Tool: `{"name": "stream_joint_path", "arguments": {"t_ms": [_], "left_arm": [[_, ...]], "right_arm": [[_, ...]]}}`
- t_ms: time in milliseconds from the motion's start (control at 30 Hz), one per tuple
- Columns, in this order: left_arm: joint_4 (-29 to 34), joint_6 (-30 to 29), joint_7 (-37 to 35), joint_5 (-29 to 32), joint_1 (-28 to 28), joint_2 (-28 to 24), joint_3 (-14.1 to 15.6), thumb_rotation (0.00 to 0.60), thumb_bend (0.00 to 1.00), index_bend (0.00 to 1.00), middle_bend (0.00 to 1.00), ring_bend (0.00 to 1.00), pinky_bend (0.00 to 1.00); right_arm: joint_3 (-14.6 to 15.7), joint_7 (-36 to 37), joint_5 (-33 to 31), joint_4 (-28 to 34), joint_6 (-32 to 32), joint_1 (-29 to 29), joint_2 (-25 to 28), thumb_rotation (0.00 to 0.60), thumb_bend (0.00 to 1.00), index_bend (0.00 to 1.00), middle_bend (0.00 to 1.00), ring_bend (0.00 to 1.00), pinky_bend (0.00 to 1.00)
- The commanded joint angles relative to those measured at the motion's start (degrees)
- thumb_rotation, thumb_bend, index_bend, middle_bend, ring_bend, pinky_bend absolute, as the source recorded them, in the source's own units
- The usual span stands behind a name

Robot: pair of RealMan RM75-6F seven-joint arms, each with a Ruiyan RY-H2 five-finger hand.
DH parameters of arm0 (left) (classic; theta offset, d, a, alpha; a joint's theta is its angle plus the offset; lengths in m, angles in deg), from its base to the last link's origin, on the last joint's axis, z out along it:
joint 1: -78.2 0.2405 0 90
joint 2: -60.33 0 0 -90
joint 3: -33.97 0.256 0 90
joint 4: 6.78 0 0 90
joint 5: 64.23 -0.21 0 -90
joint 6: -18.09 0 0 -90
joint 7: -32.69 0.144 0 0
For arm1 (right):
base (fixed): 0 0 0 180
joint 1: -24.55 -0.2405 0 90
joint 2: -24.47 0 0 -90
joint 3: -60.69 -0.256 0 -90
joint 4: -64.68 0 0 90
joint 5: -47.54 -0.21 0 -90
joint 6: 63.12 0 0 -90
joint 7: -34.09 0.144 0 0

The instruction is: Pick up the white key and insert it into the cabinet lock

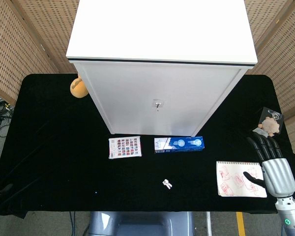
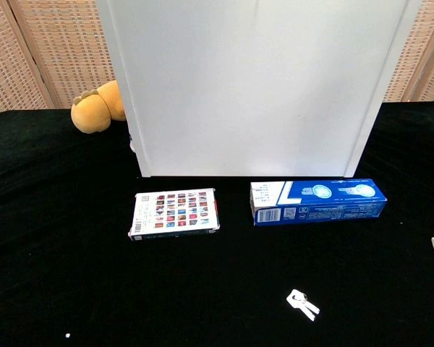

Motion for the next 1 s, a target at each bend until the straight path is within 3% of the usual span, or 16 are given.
{"name": "stream_joint_path", "arguments": {"t_ms": [33,167,267,333,400,433,500,600,767,900,1000], "left_arm": [[0.0,0.0,-0.1,0.0,0.0,0.0,0.0,0.600,0.00,0.00,0.00,0.00,0.00],[0.0,0.2,-0.2,0.2,0.0,0.0,-0.1,0.600,0.00,0.00,0.00,0.00,0.00],[0.3,1.5,0.4,0.5,-0.6,0.1,-0.2,0.600,0.00,0.00,0.00,0.00,0.00],[0.5,2.3,0.8,1.1,-1.0,0.1,-0.4,0.600,0.00,0.00,0.00,0.00,0.00],[0.6,2.9,1.3,1.6,-1.2,0.2,-0.6,0.600,0.00,0.00,0.00,0.00,0.00],[0.6,3.1,1.4,1.8,-1.3,0.2,-0.7,0.600,0.00,0.00,0.00,0.00,0.00],[0.5,3.7,1.7,2.4,-1.6,0.4,-0.9,0.600,0.00,0.00,0.00,0.00,0.00],[0.1,5.9,2.3,3.9,-2.4,0.9,-1.2,0.600,0.00,0.00,0.00,0.00,0.00],[0.0,6.9,2.8,4.8,-2.9,1.1,-1.5,0.600,0.00,0.00,0.00,0.00,0.00],[-0.4,8.2,2.7,5.5,-3.5,1.4,-1.6,0.600,0.00,0.00,0.00,0.00,0.00],[-0.5,8.8,2.9,5.9,-3.7,1.5,-1.7,0.600,0.00,0.00,0.00,0.00,0.00]], "right_arm": [[-0.1,-0.1,0.5,0.1,0.3,0.2,0.1,0.600,0.00,0.02,0.01,0.00,0.00],[-0.1,-0.1,1.7,0.4,1.7,0.0,0.0,0.600,0.00,0.06,0.08,0.02,0.03],[-0.1,-1.7,4.0,0.7,5.1,-2.2,-0.6,0.600,0.00,0.10,0.31,0.25,0.12],[-0.3,-1.9,5.9,1.2,7.2,-4.0,-1.0,0.600,0.00,0.19,0.60,0.55,0.37],[-0.4,-0.9,7.3,1.6,9.5,-5.8,-1.3,0.600,0.02,0.26,0.76,0.72,0.66],[-0.4,-0.3,7.8,1.8,10.6,-6.6,-1.5,0.600,0.06,0.31,0.81,0.78,0.79],[-0.6,1.0,8.6,2.4,14.0,-9.0,-1.9,0.600,0.17,0.36,0.86,0.84,0.92],[-1.2,0.2,9.0,4.1,21.6,-13.6,-3.6,0.600,0.26,0.40,0.90,0.89,1.00],[-2.0,-2.5,6.8,5.2,28.9,-17.1,-5.3,0.600,0.32,0.44,0.92,0.90,1.00],[-2.7,-9.2,2.3,3.7,36.6,-19.6,-10.4,0.600,0.34,0.50,0.92,0.90,1.00],[-2.6,-11.5,0.7,3.2,38.7,-20.3,-12.5,0.600,0.36,0.52,0.92,0.90,1.00]]}}
